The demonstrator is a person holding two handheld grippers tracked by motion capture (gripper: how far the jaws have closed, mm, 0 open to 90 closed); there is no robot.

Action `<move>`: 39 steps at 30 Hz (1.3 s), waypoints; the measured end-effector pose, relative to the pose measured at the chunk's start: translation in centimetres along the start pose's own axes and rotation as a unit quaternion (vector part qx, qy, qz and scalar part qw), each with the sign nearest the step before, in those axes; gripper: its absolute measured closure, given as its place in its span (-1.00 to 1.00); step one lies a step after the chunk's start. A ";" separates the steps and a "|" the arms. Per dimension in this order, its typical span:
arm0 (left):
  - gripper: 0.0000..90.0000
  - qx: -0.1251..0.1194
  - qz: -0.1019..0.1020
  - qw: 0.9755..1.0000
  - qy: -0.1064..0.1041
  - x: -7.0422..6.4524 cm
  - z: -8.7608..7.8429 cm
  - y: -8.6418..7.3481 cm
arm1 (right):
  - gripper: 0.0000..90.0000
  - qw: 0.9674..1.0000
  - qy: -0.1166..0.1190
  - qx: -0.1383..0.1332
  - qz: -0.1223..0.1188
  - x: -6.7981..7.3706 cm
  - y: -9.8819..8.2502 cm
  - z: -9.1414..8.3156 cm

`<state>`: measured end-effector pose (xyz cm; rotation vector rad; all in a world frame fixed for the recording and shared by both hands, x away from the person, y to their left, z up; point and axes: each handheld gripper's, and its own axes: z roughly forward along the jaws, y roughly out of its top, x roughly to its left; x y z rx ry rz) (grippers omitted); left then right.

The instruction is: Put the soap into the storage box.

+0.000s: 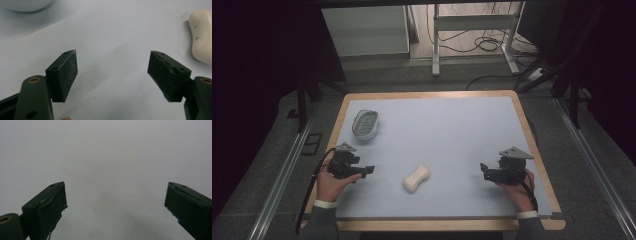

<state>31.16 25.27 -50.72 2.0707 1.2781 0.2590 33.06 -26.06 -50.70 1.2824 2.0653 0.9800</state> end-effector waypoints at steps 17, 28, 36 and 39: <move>-0.47 -0.002 -0.005 1.000 0.001 0.0 -0.3 0.1 | -0.87 1.000 -0.004 -0.021 0.015 -1.4 0.3 -1.6; -0.48 0.005 -0.002 1.000 0.007 -0.4 -0.3 0.5 | -0.86 0.999 -0.003 -0.021 0.025 -2.1 0.1 -1.7; -0.47 0.012 0.005 1.000 0.013 -1.0 -0.9 1.3 | -0.85 0.999 -0.003 -0.020 0.032 -2.6 0.0 -2.0; -0.47 0.018 0.009 1.000 0.021 -1.3 -1.4 2.0 | -0.85 0.999 -0.006 -0.021 0.032 -2.7 0.0 -2.1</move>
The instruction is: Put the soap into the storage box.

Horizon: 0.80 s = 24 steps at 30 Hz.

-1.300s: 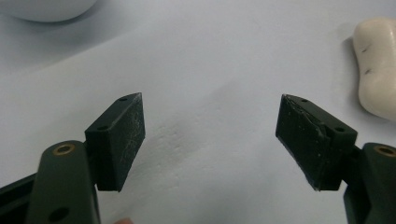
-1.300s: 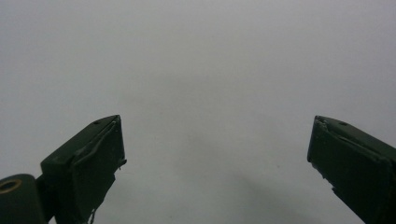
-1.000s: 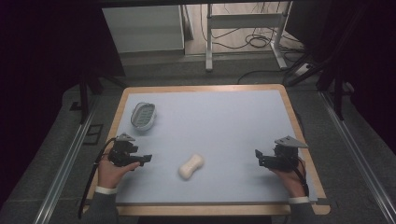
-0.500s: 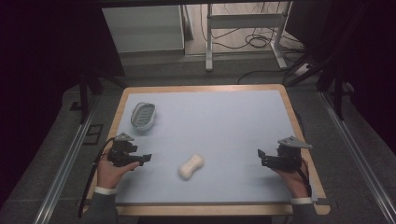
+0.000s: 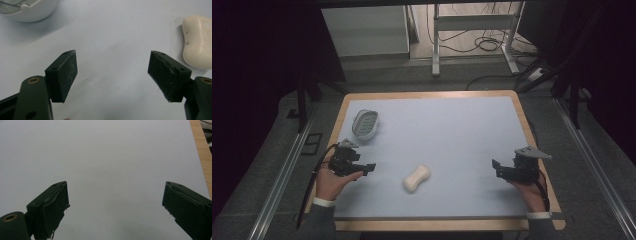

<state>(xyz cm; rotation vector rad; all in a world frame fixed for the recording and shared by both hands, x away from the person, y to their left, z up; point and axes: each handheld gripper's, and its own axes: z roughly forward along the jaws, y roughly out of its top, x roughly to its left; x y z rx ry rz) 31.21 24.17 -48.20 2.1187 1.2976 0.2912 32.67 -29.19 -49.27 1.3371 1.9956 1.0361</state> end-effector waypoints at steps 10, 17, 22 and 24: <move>-0.48 0.000 0.017 1.000 -0.008 -1.0 -1.1 1.8 | -0.85 1.000 -0.005 0.002 0.002 -0.1 0.0 -0.1; -0.48 0.010 0.026 1.000 -0.013 -1.7 -1.1 2.7 | -0.85 1.000 -0.006 0.002 0.003 -0.2 -0.1 -0.2; -0.49 0.016 0.036 0.999 -0.016 -2.6 -0.9 3.4 | -0.85 1.000 -0.006 0.003 0.005 -0.3 -0.1 -0.3; -0.49 0.019 0.042 0.999 -0.018 -3.1 -0.8 3.6 | -0.85 1.000 -0.006 0.003 0.005 -0.3 -0.1 -0.4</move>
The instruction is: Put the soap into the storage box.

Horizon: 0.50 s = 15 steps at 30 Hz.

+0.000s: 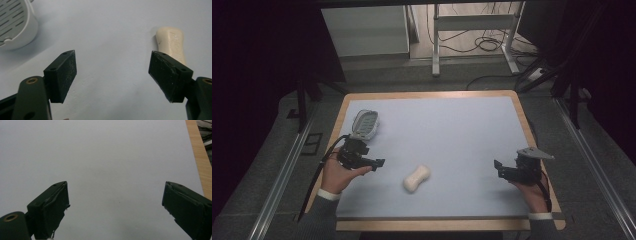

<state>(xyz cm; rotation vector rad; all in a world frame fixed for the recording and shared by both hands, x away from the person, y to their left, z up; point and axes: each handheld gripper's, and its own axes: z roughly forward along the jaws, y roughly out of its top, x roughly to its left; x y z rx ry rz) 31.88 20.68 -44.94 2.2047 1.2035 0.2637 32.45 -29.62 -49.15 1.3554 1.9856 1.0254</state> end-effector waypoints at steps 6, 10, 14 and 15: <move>-0.50 0.013 0.018 1.000 -0.007 -1.4 0.7 0.7 | -0.85 1.000 -0.002 0.000 0.002 -0.2 -0.1 0.0; -0.51 0.023 0.026 0.999 -0.012 -2.2 1.5 1.0 | -0.85 1.000 -0.003 0.001 0.003 -0.2 -0.1 0.0; -0.51 0.028 0.035 0.999 -0.016 -3.0 2.0 1.4 | -0.85 1.000 -0.001 0.002 0.005 -0.3 -0.2 0.0; -0.51 0.028 0.035 0.999 -0.016 -3.0 2.0 1.4 | -0.85 1.000 -0.002 0.001 0.004 -0.3 -0.2 0.0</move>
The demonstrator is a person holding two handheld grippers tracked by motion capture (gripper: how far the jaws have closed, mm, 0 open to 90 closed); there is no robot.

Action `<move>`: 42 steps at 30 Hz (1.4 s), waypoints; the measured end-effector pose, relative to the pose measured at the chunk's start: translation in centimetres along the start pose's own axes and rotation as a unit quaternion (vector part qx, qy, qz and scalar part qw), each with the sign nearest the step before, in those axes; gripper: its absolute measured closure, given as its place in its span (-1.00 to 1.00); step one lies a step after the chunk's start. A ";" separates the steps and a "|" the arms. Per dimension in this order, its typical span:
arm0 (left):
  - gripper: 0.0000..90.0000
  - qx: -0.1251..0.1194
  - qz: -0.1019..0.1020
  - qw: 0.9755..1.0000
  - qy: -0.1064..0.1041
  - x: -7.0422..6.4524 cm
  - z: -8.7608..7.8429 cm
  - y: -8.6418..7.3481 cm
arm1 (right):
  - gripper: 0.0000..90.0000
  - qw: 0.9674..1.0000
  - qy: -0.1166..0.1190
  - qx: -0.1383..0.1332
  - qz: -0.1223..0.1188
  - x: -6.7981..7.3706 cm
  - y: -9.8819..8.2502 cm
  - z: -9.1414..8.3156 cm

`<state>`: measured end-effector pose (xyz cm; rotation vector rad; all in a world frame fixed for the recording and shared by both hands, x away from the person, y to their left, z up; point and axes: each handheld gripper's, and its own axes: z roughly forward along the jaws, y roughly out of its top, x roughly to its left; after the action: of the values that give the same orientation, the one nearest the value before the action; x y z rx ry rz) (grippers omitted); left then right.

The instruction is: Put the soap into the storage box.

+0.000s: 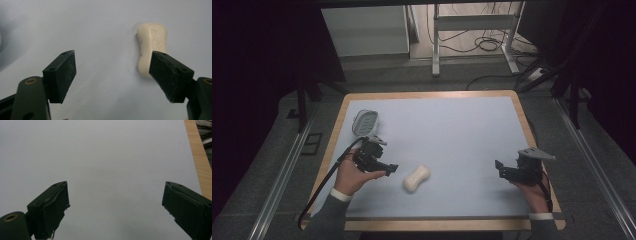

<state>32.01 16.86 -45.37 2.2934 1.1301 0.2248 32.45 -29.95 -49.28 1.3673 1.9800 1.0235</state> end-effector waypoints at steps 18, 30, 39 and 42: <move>-0.53 0.027 0.030 0.999 -0.012 -2.6 2.2 1.6 | -0.85 1.000 -0.004 0.002 0.004 -0.2 -0.1 -0.1; -0.53 0.047 0.042 0.998 -0.023 -4.1 4.1 2.2 | -0.85 1.000 -0.005 0.004 0.005 -0.3 -0.1 -0.1; -0.53 0.056 0.039 0.997 -0.028 -4.6 5.1 2.2 | -0.84 1.000 -0.005 0.007 0.003 -0.2 -0.2 0.0; -0.53 0.062 0.039 0.997 -0.029 -4.7 5.7 2.2 | -0.84 1.000 -0.005 0.007 0.004 -0.2 -0.2 0.1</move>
<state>32.79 9.80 -48.42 2.4397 1.0540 0.1194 32.49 -30.19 -49.49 1.3868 1.9796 1.0047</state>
